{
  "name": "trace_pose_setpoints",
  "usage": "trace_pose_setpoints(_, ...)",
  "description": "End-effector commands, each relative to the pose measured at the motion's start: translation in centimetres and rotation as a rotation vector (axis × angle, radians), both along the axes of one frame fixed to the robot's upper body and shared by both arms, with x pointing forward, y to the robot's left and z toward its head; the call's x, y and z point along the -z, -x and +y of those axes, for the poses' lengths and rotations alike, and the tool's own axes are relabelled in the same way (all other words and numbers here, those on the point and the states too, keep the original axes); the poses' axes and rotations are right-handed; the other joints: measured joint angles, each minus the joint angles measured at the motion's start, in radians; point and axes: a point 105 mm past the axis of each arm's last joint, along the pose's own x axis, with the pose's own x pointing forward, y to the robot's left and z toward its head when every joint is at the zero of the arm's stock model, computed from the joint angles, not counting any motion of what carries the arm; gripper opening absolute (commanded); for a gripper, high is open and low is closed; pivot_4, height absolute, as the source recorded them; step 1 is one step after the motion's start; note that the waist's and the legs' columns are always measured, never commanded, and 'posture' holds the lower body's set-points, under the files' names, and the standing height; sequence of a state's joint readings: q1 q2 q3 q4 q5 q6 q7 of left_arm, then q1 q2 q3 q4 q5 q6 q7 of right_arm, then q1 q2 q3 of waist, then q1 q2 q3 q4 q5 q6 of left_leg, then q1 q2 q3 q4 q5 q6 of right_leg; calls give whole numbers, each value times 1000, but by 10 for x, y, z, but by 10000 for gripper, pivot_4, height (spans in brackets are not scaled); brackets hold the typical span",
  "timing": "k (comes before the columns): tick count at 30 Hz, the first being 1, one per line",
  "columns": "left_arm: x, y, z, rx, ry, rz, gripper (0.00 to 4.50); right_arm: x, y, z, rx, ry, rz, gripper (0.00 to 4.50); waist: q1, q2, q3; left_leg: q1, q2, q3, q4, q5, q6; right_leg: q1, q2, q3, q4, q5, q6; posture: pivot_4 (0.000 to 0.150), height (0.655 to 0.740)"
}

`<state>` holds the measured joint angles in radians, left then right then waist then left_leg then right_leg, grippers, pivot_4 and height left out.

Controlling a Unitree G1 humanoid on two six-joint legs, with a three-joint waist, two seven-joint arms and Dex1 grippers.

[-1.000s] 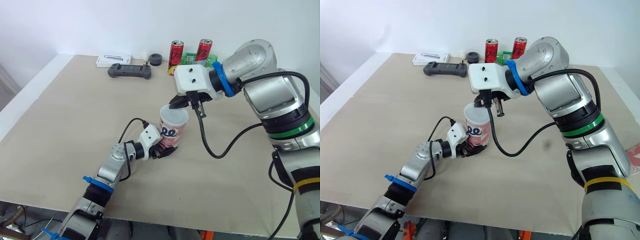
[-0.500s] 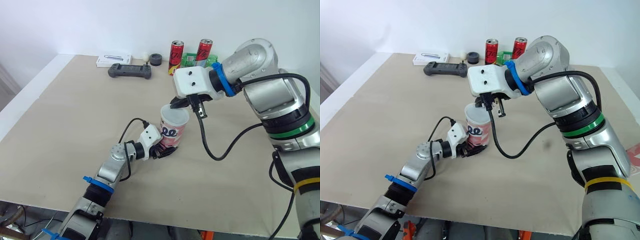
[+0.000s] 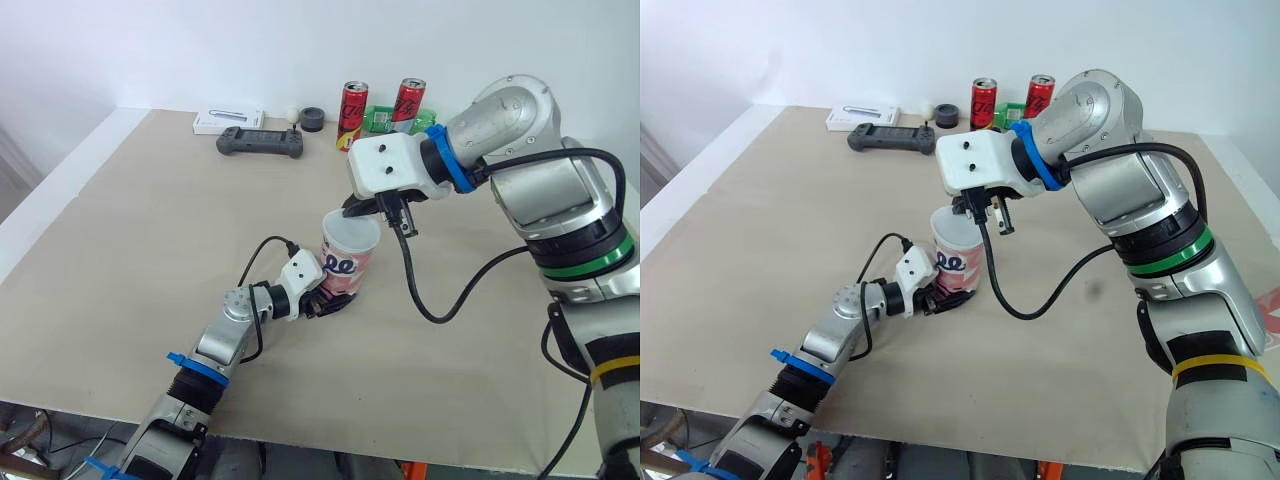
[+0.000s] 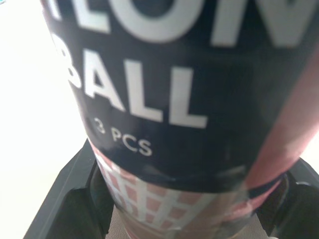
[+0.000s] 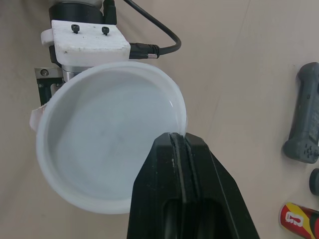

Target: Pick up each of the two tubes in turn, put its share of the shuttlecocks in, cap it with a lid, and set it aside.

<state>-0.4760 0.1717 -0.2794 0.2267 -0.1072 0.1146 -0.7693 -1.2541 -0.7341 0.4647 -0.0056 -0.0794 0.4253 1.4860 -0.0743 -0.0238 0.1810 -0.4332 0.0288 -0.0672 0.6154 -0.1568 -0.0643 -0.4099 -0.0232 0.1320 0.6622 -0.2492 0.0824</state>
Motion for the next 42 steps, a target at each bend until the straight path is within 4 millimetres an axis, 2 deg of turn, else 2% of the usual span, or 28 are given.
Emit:
trace_pose_setpoints(1, 6, -1, 3, -18, -15, 17, 30464, -9, 2, -7, 12, 27, -42, 400, 0, 0, 0, 0, 0, 0, 0, 0, 0, 0, 0, 0, 0, 0, 0, 1500, 7400)
trace_pose_setpoints(21, 5, -3, 2, -15, -15, 11, 30464, 4, 9, -5, -39, 112, -56, 400, 0, 0, 0, 1, 0, 0, 0, 0, 0, 1, 0, -1, 0, 0, 0, 1500, 7400)
trace_pose_setpoints(24, 5, -3, 2, -14, -15, 12, 30464, 0, 15, 4, -72, 60, -39, 400, 0, 0, 0, 1, 0, 0, 0, 0, 0, 1, 0, -1, 0, 0, 0, 1500, 7400)
trace_pose_setpoints(30, 5, -3, 1, -14, -14, 10, 30464, -27, 20, 14, -109, -77, -58, 400, 0, 0, 0, 1, 0, 0, 0, 0, 0, 1, 0, -1, 0, 0, 0, 1500, 7400)
trace_pose_setpoints(42, 7, 0, -3, -4, -8, 18, 30464, -37, 15, 15, -99, -87, -65, 400, 0, 0, 0, 1, 0, -1, 0, 0, 0, 1, 0, -1, 0, 0, 0, 1500, 7400)
